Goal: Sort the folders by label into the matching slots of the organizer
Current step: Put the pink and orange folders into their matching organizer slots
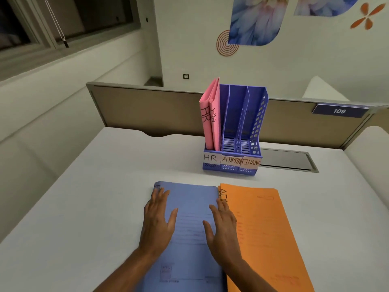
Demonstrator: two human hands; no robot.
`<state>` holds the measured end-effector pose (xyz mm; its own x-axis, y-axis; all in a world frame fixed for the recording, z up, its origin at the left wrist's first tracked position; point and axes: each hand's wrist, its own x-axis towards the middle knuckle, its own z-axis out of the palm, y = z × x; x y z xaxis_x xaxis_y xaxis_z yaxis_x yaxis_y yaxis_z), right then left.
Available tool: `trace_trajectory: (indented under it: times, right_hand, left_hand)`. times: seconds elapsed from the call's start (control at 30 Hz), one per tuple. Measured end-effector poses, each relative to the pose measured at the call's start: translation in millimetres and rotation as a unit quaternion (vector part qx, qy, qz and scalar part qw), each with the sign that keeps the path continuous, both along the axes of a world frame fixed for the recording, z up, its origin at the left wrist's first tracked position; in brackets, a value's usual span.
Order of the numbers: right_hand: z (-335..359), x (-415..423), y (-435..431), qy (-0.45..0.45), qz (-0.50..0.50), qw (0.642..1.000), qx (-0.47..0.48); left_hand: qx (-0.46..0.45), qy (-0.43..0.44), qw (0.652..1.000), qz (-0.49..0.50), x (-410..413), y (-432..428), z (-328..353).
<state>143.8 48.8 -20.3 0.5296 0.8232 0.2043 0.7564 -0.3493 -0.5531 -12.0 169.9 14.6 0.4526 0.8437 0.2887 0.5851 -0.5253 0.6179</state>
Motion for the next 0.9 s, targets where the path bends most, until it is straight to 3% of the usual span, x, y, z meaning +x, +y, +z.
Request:
trace_trajectory:
  times: [0.47, 0.7, 0.9]
  right_hand:
    - [-16, -47, -52, -0.018, -0.067, 0.997, -0.027]
    - [-20, -21, -80, -0.025, -0.117, 0.990, -0.070]
    - [-28, 13, -103, -0.003, -0.147, 0.979, -0.143]
  left_hand:
    - [-0.080, 0.037, 0.990, -0.108, -38, -55, -29]
    - [-0.248, 0.002, 0.961, -0.124, 0, -79, -29]
    - [-0.370, -0.030, 0.925, -0.077, 46, -98, -30]
